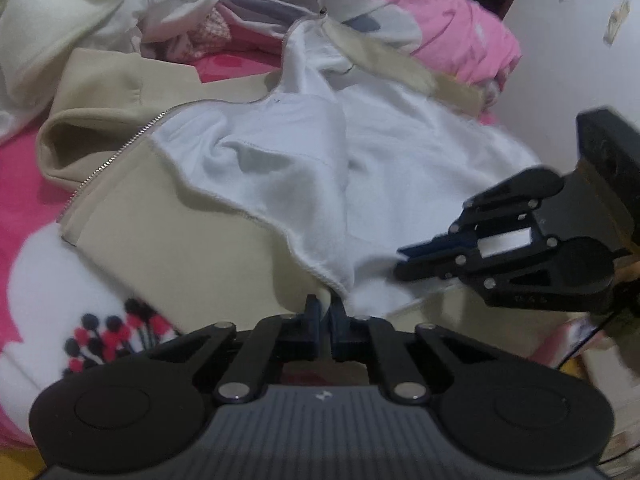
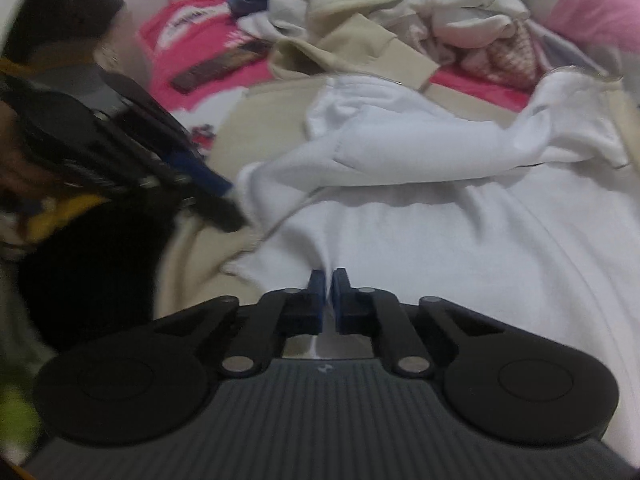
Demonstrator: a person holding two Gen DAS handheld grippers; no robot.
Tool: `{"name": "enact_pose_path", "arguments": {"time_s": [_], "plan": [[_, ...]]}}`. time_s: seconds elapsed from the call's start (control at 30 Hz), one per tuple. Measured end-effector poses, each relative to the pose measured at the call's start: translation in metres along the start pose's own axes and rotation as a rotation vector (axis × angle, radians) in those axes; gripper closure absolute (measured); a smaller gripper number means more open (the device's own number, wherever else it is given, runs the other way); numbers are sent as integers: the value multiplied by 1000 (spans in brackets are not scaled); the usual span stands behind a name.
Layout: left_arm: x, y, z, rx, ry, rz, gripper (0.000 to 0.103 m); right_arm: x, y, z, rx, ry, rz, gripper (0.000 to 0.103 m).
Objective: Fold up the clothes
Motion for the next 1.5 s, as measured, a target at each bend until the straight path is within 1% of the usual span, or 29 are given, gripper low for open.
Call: {"name": "enact_pose_path", "arguments": {"time_s": [0.1,0.17,0.23,0.3,0.33,0.37,0.47,0.53,0.57,0.6,0.63,0.67,0.7,0.73,0.8,0.9,0.93,1.03,1.07,1.1,1.13,1.2,1.27,1.3,1.33,1.37,1.4,1.47,1.5], "plan": [[5,1,23,-38,-37,2,98,1,-1,16,99,-18,-33,101],[5,1,30,-58,-31,0,98,-1,-1,22,170,-18,-53,101],[4,1,32,-61,-12,-6,98,-7,0,13,249,29,-84,103],[-2,2,25,-41,24,-17,98,-20,9,-9,319,99,-102,103],[-3,3,23,-31,35,-18,98,-26,15,-20,319,135,-88,103],[-5,5,21,-23,41,-18,98,-27,18,-22,308,144,-72,103],[-5,9,23,-20,31,-5,98,-18,23,-10,302,109,-54,100],[-1,12,28,-34,1,15,98,-12,21,9,260,52,-51,99],[2,14,30,-41,-13,27,98,-10,21,18,234,22,-52,96],[3,16,31,-50,-23,42,98,-9,22,27,206,-5,-53,84],[5,18,32,-60,-30,57,98,-9,22,35,179,-33,-55,67],[7,20,32,-73,-35,77,98,-10,24,40,161,-54,-58,57],[9,22,31,-86,-38,98,98,-12,27,43,150,-70,-63,42],[11,24,31,-100,-41,120,98,-14,30,47,138,-87,-68,37],[16,26,31,-116,-51,151,98,-19,38,48,119,-93,-76,31],[23,27,34,-131,-75,179,98,-18,49,49,106,-156,-54,14],[25,28,36,-136,-82,186,98,-17,53,47,90,-174,-30,13],[31,29,41,-166,-110,215,98,-14,61,29,9,-178,41,16],[34,29,43,-180,-123,226,98,-14,61,23,0,-173,50,19],[36,29,45,-195,-134,234,98,-14,59,17,6,-165,50,31],[38,29,47,-207,-142,239,98,-13,57,10,2,-152,51,35],[41,28,48,-220,-149,241,98,-12,52,-4,-74,-127,73,36],[43,27,47,-219,-140,237,98,-12,44,-15,-129,-92,83,49],[43,27,45,-215,-127,234,98,-12,39,-21,-139,-65,72,66],[42,27,43,-208,-116,233,98,-12,36,-23,-126,-40,54,75],[41,28,43,-198,-110,230,98,-11,33,-19,-67,-22,24,80],[40,29,44,-191,-108,225,98,-10,31,-13,14,-10,-11,93],[37,32,47,-188,-100,212,98,-8,31,3,186,-7,-51,94],[34,32,46,-180,-85,200,98,-7,33,8,235,0,-50,94]]}}
Point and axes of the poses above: each gripper's, at about its wrist camera, not at the fingertips, and z roughly against the way its jaws point, y to its left, x to its top, the point moved 3 cm from there along -z, roughly the way its jaws point, and after that the axes turned 7 degrees about x, right-handed, at the moved point
